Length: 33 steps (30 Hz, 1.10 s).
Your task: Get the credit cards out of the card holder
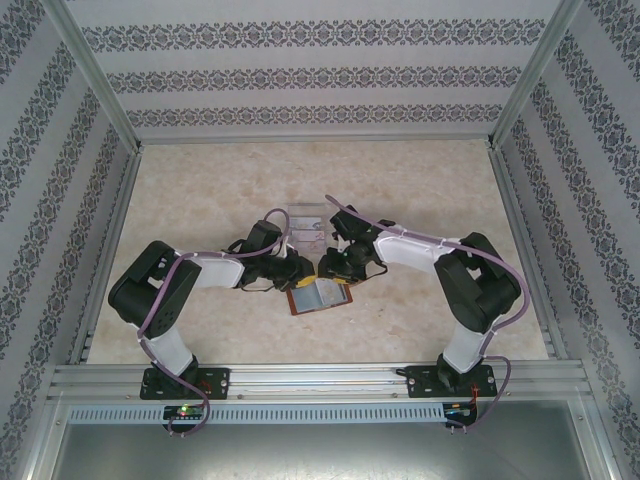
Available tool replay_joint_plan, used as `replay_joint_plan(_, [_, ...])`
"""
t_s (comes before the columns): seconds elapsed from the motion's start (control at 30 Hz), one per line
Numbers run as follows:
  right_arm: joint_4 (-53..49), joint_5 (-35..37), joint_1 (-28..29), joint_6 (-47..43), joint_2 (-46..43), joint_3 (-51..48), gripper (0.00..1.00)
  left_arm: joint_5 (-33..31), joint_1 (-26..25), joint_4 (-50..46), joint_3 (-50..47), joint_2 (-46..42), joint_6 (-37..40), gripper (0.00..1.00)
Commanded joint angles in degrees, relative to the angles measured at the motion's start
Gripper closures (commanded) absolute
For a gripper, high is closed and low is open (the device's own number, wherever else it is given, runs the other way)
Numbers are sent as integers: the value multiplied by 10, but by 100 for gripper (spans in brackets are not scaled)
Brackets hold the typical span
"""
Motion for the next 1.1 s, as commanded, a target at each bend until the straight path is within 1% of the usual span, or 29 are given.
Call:
replay_joint_plan(0.0, [8, -2, -11, 12, -21, -11, 58, 16, 1, 45, -1, 7, -20, 82])
replay_joint_plan(0.33, [21, -10, -16, 9, 11, -19, 58, 24, -5, 53, 7, 41, -28, 82])
replay_joint_plan(0.57, [21, -12, -15, 7, 18, -22, 58, 30, -7, 56, 3, 52, -29, 81])
replay_joint_plan(0.7, [15, -7, -15, 4, 20, -20, 58, 15, -6, -6, 10, 42, 4, 81])
replay_joint_plan(0.9, [-20, 26, -14, -11, 22, -13, 58, -47, -6, -197, 56, 10, 107, 80])
replay_joint_plan(0.97, [-25, 30, -13, -13, 23, -12, 58, -57, -6, -228, 66, 2, 124, 80])
replay_joint_plan(1.07, [-29, 32, -14, -15, 21, -10, 58, -62, -6, -250, 77, -7, 135, 80])
